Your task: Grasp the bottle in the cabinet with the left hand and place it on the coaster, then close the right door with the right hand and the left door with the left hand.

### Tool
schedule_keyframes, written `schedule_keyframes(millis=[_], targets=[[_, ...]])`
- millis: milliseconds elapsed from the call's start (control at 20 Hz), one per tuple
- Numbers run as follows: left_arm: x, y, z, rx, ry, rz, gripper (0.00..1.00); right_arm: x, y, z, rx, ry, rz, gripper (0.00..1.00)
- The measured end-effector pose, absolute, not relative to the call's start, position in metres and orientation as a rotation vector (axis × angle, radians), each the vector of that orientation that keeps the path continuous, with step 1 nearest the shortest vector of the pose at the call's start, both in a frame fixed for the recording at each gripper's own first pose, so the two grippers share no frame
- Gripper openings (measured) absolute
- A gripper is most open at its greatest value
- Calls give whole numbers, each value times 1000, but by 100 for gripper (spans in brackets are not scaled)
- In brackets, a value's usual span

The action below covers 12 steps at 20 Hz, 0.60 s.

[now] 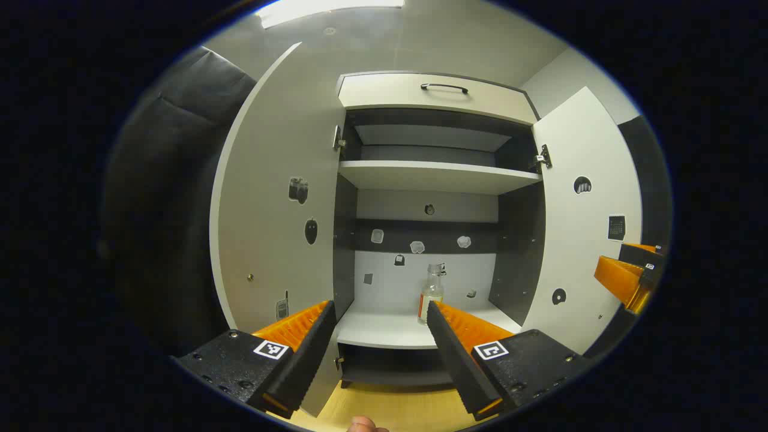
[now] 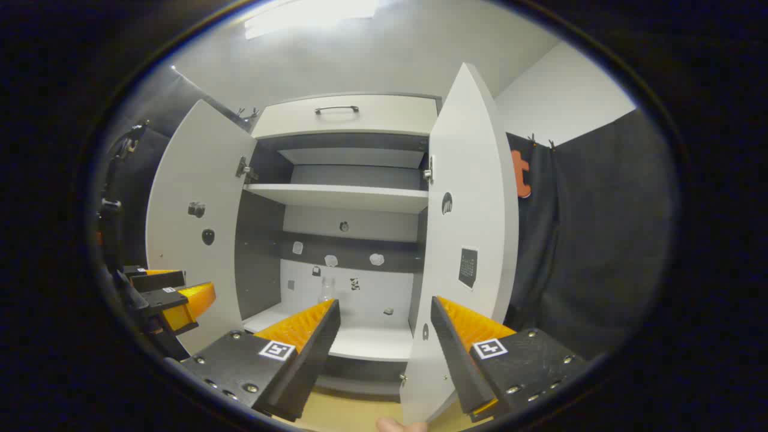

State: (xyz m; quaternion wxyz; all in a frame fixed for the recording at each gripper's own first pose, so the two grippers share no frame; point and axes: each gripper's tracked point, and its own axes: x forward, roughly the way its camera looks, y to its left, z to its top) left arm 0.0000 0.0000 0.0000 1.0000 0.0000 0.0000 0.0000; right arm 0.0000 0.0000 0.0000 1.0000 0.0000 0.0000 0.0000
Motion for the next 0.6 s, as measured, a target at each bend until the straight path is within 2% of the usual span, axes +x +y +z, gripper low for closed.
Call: schedule_keyframes(millis=[100, 150, 250, 600], targets=[[-1, -11, 7, -8, -15, -31, 96, 2, -1, -4, -6, 14, -8, 92], [-2, -17, 8, -21, -13, -45, 93, 2, -2, -6, -5, 17, -10, 92], [-2, -25, 10, -47, -14, -55, 96, 1, -5, -5, 13, 20, -11, 92], [-12, -25, 18, -42, -7, -43, 96, -2, -16, 18, 68, -16, -19, 92]])
